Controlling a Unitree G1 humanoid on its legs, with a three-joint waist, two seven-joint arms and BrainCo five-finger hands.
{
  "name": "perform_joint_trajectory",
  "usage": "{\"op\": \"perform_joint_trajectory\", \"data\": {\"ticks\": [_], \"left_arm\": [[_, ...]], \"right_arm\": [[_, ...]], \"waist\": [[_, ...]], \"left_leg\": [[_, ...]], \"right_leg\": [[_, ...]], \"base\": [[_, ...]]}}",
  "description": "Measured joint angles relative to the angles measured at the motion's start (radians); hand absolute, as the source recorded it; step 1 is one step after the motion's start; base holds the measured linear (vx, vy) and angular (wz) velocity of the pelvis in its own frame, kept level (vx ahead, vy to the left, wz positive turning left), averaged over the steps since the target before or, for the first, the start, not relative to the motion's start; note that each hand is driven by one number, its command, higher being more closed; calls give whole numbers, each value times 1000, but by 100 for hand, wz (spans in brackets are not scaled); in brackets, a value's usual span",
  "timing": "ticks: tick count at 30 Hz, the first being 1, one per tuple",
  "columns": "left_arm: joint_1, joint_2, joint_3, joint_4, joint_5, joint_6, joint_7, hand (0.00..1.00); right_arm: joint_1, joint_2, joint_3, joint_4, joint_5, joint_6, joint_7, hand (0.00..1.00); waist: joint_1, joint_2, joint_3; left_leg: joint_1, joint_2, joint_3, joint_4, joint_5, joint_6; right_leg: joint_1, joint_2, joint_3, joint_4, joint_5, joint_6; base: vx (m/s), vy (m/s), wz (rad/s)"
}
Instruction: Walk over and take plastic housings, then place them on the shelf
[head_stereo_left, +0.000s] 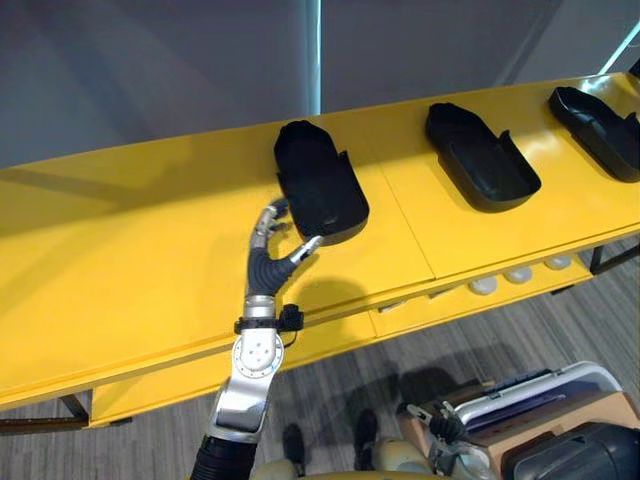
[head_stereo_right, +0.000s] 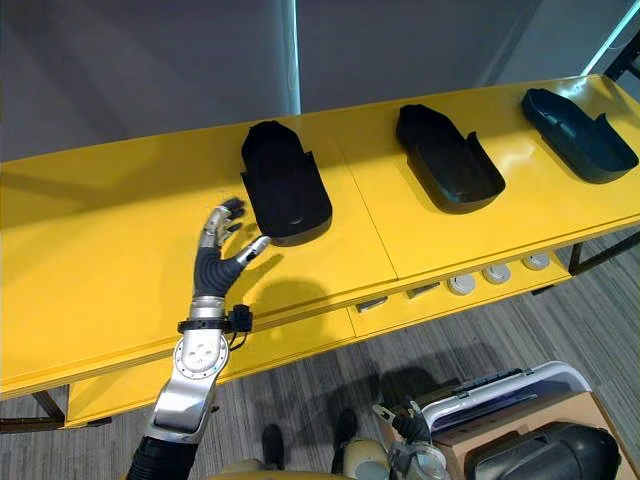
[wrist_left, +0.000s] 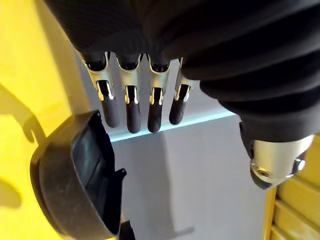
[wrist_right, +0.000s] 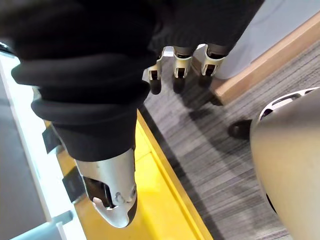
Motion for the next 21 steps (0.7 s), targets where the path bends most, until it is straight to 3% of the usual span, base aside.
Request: {"op": "perform_joint_trajectory", "data": {"ticks": [9, 21], "left_arm": [[-73, 32, -160, 129, 74, -9, -61, 100], [-168, 52, -191, 329, 114, 7, -37, 100]], "right_arm": [[-9, -1, 1, 0, -1, 0, 0, 0], [-55, 0, 6, -6, -1, 1, -5, 0]], "waist": [[-3, -1, 1], [-7, -2, 1]], "left_leg": [[-5, 3, 10, 0, 0, 0], [-19, -5, 39, -1, 11, 10]], "right_leg": [[-2, 7, 14, -20, 15, 1], [-3, 9, 36, -95, 79, 11]], "base": [[2, 2, -4], [-17, 16, -6]]}}
